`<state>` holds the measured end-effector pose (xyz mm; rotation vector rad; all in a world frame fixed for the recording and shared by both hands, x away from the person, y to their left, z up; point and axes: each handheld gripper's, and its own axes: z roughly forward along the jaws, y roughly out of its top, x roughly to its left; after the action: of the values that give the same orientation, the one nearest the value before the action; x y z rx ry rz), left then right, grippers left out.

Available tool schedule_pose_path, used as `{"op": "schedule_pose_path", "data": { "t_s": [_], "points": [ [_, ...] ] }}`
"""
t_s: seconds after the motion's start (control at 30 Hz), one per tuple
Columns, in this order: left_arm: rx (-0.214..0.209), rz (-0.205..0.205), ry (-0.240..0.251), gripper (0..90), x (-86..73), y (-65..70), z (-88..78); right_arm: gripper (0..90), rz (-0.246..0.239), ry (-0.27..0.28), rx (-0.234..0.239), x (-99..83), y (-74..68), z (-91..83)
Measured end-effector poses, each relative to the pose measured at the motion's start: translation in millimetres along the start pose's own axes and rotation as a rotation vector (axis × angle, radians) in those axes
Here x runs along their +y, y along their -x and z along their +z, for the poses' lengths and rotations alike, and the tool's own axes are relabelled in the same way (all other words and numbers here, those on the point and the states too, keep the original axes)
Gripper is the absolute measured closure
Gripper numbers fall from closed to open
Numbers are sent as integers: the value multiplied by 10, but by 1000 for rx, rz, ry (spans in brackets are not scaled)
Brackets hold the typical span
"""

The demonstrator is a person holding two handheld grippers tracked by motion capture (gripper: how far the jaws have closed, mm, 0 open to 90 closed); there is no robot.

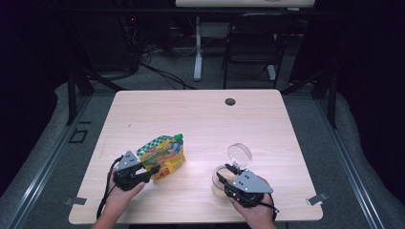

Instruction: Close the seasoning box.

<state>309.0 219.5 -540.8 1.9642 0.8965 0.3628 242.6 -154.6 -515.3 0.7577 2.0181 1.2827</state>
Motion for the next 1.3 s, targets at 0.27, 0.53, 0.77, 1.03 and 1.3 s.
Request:
{"op": "schedule_pose_path", "data": {
  "t_s": [0.27,0.53,0.77,1.03,1.3],
  "points": [
    [-6,-13,23,489,5,8,-25,581,5,-2,7,0,10,-8],
    [-18,5,30,436,20,39,-70,580,13,8,5,14,20,-27],
    [-25,-10,27,436,22,71,-139,581,47,1,27,35,61,-68],
    [-57,-23,39,446,-18,95,-217,606,83,9,29,92,141,-177],
    [-66,-35,41,467,-82,99,-238,671,145,7,26,129,220,-296]
  ]
}}
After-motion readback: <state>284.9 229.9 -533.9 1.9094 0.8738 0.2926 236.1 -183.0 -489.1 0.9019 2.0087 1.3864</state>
